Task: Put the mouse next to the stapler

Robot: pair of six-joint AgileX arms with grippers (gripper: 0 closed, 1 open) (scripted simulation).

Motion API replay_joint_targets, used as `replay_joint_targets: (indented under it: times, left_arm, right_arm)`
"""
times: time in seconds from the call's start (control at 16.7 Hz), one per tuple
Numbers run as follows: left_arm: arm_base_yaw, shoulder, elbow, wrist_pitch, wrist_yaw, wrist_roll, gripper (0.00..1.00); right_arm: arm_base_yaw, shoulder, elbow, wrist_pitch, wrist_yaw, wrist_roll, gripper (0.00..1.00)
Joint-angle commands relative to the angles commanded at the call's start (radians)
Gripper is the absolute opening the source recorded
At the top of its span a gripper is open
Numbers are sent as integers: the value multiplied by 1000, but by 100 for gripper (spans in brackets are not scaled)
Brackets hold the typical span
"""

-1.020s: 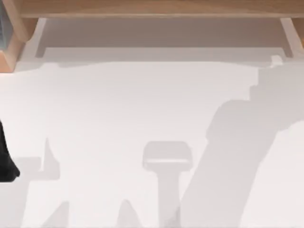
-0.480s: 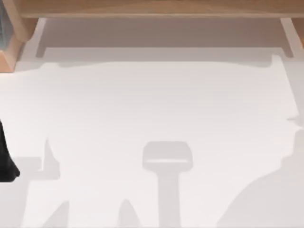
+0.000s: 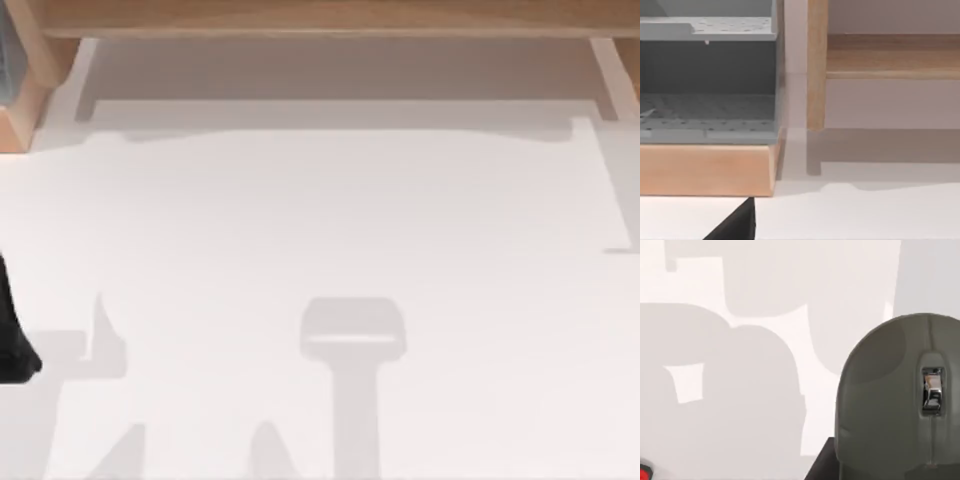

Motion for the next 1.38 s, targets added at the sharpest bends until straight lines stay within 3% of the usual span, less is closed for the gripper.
replay_joint_targets:
  times: [0.48, 1.38]
  left_arm:
    - [0, 0, 0, 0, 0, 0, 100]
    - [0, 0, 0, 0, 0, 0, 100]
  right_arm:
    - [-201, -64, -263, 44, 18, -131, 0]
    - [-206, -73, -255, 57, 15, -133, 0]
